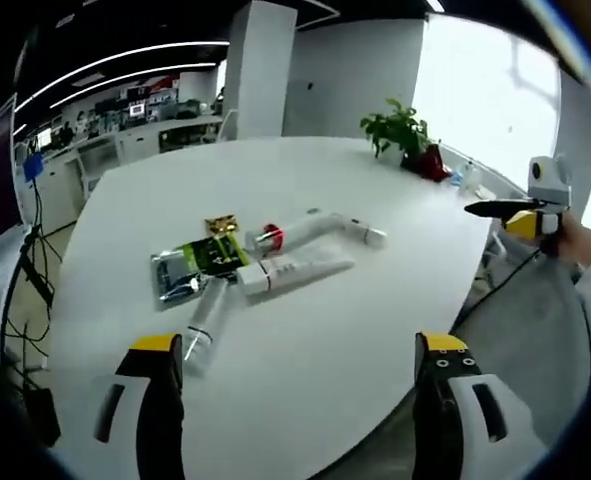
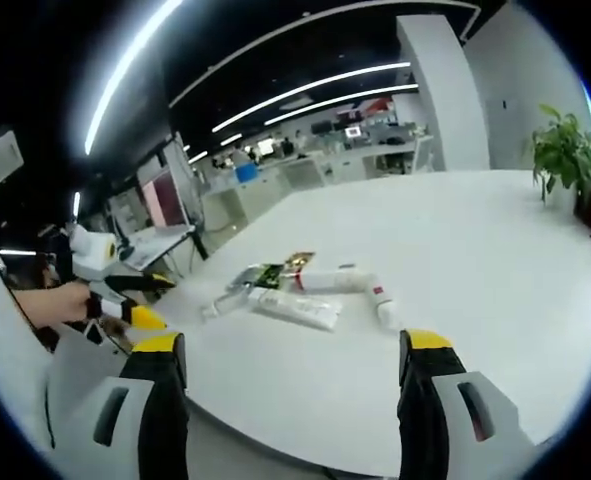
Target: Arrange the skincare products in the storage area until every visible bottle or jar stands upright without overlapping.
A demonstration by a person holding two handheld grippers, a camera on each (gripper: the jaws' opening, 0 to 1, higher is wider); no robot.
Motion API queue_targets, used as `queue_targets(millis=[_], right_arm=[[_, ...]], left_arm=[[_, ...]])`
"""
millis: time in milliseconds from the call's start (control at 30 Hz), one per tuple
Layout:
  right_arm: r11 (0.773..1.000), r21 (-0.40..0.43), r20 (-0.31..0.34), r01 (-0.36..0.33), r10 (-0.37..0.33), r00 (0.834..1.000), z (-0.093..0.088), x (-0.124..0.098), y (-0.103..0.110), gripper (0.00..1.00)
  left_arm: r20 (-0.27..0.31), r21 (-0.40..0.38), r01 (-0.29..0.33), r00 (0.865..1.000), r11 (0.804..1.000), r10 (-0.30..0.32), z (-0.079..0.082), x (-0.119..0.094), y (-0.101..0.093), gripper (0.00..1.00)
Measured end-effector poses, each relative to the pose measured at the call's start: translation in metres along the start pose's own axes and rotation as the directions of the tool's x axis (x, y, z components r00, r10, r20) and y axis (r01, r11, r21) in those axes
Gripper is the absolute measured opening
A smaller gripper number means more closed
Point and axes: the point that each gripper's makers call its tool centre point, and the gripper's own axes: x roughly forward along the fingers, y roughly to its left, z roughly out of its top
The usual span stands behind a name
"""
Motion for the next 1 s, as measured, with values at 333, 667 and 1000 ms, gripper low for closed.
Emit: queue_targets(millis=[333, 667, 1000], right_arm=[[1.000, -0.005, -0.001, 0.002, -0.002, 1.000, -0.001, -0.001, 0.000, 0.86], [1.000, -0.015, -0.018, 0.002, -0.002, 1.000, -0.003, 0.001, 0.001, 0.85], [1.000, -0.011, -0.031, 0.011, -0.012, 0.999, -0.006, 0.002, -0.002, 0.84]], left_arm=[[-0.080, 0.168, 0.088, 0.994, 0.982, -0.076, 0.020, 0.036, -0.002, 0.85], [-0.174, 0.293, 0.182, 0.976, 0.939, -0.135, 0.030, 0.073, -0.002, 0.79], [-0.251, 0.392, 0.258, 0.953, 0.883, -0.168, 0.038, 0.105, -0.004, 0.75]])
